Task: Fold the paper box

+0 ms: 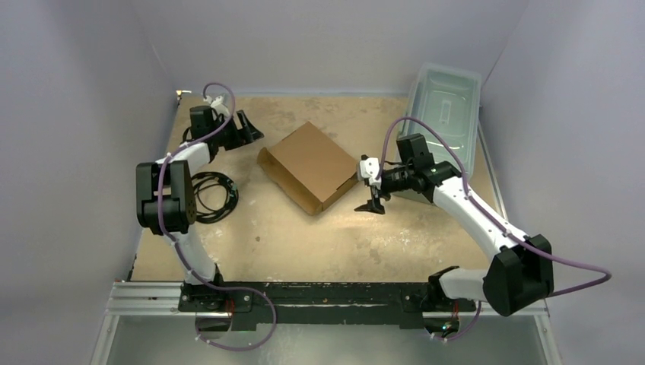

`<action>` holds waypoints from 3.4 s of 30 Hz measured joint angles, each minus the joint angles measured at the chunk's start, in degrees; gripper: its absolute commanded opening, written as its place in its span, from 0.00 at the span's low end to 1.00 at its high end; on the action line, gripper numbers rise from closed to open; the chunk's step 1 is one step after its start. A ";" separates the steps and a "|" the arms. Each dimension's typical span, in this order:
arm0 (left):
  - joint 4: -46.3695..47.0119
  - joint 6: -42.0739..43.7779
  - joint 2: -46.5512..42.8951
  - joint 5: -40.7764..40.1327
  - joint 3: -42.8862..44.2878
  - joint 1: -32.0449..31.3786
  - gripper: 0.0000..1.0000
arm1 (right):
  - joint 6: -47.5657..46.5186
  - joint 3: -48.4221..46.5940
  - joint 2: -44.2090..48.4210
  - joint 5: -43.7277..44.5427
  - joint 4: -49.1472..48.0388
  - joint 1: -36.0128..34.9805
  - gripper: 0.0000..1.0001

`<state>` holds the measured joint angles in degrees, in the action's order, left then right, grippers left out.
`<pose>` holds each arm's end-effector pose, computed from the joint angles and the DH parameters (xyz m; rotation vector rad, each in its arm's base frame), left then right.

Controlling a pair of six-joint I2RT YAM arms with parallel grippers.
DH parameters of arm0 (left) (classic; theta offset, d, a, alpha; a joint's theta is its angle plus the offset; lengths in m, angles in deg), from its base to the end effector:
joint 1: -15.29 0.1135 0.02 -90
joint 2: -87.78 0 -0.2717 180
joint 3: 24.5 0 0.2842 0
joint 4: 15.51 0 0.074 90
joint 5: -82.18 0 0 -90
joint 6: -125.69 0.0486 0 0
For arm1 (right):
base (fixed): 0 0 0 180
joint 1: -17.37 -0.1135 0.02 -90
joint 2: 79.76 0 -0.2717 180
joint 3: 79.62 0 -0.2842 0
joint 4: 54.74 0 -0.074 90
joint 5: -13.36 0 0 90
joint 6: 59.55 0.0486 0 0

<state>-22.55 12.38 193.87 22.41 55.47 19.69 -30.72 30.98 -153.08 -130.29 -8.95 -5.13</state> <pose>0.4481 0.0099 0.1860 -0.2080 2.1451 -0.7577 0.2548 0.1479 0.2759 -1.6829 1.2987 0.7435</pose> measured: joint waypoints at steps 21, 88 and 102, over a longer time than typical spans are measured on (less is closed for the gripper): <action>1.38 -0.68 5.38 7.26 3.67 -3.10 0.67 | 15.15 1.27 -2.43 6.62 -9.11 -0.26 0.73; -3.13 6.40 1.53 1.22 2.08 -10.71 0.55 | 14.78 -1.03 -8.07 14.47 -5.29 0.02 0.33; -1.33 7.93 2.05 -0.94 2.82 -10.40 0.56 | 13.99 -1.73 -13.60 20.55 -4.63 -1.68 0.26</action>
<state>-23.88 20.31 195.92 21.47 58.29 9.29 -16.73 29.25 -166.67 -109.74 -13.58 -6.81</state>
